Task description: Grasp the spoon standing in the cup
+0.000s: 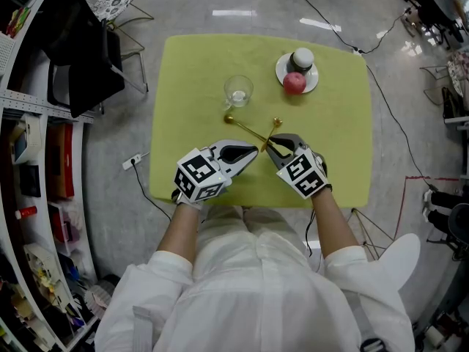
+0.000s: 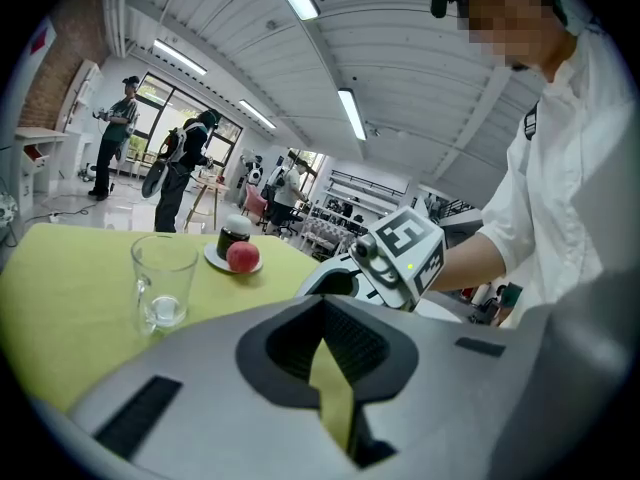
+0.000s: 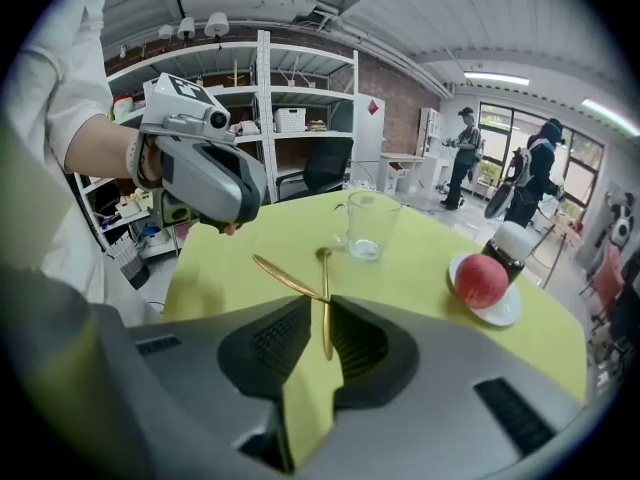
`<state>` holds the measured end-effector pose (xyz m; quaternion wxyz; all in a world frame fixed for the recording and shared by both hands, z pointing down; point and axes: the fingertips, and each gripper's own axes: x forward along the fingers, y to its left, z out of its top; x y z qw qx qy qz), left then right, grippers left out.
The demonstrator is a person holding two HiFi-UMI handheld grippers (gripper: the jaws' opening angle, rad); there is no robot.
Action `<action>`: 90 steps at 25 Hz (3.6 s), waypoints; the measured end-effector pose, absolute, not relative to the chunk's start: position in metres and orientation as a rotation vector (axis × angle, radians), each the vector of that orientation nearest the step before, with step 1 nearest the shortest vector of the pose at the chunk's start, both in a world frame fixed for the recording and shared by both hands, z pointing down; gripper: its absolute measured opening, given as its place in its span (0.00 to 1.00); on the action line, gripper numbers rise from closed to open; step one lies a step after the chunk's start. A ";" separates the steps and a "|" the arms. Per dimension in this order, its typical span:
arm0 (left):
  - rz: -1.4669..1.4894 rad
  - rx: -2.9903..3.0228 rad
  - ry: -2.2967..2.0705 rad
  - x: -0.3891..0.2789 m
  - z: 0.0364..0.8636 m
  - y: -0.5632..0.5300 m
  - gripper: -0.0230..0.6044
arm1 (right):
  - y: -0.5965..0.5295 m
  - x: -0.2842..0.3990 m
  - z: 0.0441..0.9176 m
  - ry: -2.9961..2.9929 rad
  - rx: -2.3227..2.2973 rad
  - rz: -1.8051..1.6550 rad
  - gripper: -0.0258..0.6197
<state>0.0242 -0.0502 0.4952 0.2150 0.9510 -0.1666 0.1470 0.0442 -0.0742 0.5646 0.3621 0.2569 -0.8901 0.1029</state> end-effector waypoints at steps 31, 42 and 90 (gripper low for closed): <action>0.411 2.642 -0.459 0.022 0.496 -0.045 0.04 | -0.061 0.043 0.581 -2.271 0.654 0.354 0.12; 0.411 2.657 -0.448 0.025 0.491 -0.047 0.04 | -0.064 0.047 0.553 -2.345 0.767 0.382 0.11; 0.423 2.817 -0.373 0.041 0.448 0.028 0.04 | 0.018 0.053 0.429 -2.839 0.883 0.435 0.04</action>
